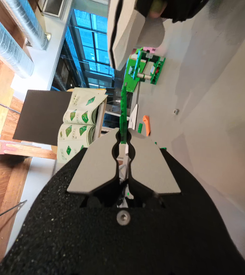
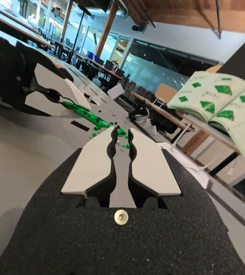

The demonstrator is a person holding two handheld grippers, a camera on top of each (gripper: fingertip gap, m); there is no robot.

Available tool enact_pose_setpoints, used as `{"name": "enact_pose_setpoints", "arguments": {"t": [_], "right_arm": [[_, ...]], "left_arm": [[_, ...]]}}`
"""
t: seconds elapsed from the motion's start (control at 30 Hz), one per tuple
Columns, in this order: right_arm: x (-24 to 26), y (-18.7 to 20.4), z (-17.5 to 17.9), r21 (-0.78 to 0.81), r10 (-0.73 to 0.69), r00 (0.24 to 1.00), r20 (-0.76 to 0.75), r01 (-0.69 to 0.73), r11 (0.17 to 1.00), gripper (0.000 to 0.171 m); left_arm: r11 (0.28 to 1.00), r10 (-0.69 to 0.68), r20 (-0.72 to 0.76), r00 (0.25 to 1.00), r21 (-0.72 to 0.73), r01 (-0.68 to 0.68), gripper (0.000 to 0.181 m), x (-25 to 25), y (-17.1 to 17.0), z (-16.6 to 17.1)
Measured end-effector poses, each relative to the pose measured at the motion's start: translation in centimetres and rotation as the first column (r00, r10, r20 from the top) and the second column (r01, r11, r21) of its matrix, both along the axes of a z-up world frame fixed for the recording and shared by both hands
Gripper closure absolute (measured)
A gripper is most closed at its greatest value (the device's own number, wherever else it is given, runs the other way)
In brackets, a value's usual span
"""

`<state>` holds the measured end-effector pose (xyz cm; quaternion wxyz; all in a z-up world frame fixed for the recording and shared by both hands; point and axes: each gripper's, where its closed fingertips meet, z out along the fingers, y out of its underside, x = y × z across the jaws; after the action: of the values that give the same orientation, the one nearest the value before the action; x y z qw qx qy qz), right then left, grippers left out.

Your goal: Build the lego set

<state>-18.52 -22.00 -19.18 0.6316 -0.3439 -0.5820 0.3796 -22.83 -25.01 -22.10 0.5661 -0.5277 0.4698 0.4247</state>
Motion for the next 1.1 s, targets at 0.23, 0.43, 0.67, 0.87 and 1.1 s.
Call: {"name": "enact_pose_setpoints", "arguments": {"t": [0.23, 0.43, 0.67, 0.87, 1.1], "right_arm": [[-0.4, 2.1, -0.1, -0.248, 0.018, 0.999, -0.032, -0.026, 0.968, 0.164], [0.2, 3.6, 0.5, -0.384, -0.005, 0.997, -0.08, -0.027, 0.923, 0.166], [0.2, 4.0, 0.6, -0.407, -0.02, 0.996, -0.091, -0.019, 0.913, 0.166], [0.3, 4.0, 0.9, -0.399, -0.026, 0.994, -0.105, -0.018, 0.917, 0.159], [0.9, 1.6, 7.4, -0.381, -0.067, 0.974, -0.215, -0.02, 0.924, 0.111]], "left_arm": [[0.997, 0.073, 0.129, 0.989, 0.011, -0.075, 0.175, -3.0, 0.0, 0.6], [0.997, 0.073, 0.069, 0.995, 0.002, -0.074, 0.175, -2.5, 0.1, 0.0], [0.995, 0.1, 0.098, 0.99, 0.005, -0.101, 0.175, -3.6, 0.2, 0.3], [0.995, 0.097, 0.079, 0.992, 0.005, -0.097, 0.176, -3.3, 0.1, 0.2], [0.996, 0.091, 0.058, 0.994, 0.004, -0.091, 0.175, -2.9, 0.2, 0.3]]}}
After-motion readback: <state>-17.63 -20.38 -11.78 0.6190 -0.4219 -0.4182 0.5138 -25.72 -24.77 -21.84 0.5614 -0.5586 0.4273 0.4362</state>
